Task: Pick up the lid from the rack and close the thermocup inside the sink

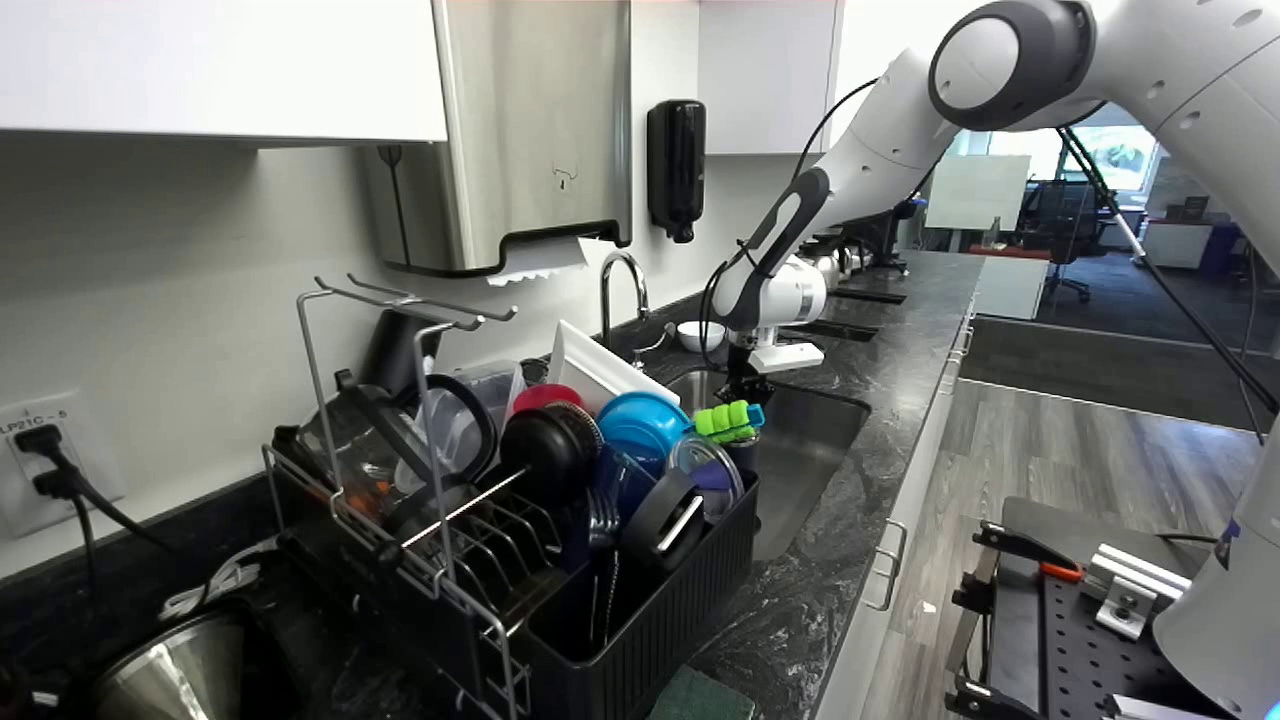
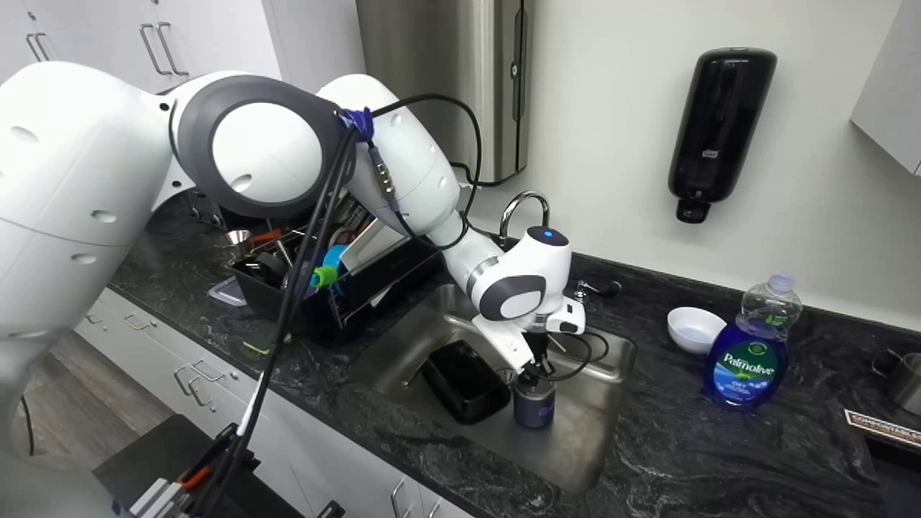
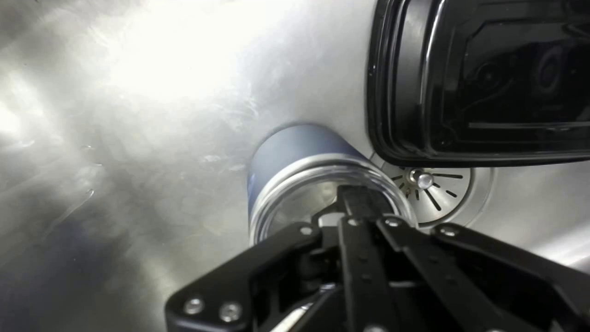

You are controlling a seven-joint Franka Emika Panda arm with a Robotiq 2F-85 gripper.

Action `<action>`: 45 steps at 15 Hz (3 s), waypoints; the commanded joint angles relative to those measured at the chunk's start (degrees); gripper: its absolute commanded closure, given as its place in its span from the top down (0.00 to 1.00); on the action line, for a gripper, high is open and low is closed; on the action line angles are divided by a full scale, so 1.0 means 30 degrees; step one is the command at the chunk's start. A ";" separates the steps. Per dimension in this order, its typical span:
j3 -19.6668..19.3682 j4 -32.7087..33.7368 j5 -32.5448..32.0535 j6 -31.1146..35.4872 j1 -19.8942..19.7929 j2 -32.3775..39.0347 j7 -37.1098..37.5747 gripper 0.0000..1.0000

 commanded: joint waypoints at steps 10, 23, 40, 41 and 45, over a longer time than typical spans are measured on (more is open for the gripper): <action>0.0464 -0.0690 0.1189 -0.1727 -0.1105 -0.1475 0.0028 0.47; 0.0040 -0.0578 0.0679 -0.0682 -0.0547 -0.1085 -0.0035 0.56; -0.0198 -0.0938 0.0584 -0.0851 -0.0641 -0.3247 -0.0515 1.00; -0.0074 -0.1076 0.0595 -0.1126 -0.0776 -0.3412 -0.0923 1.00; 0.0203 -0.1657 0.0705 -0.1785 -0.1146 -0.3976 -0.2622 1.00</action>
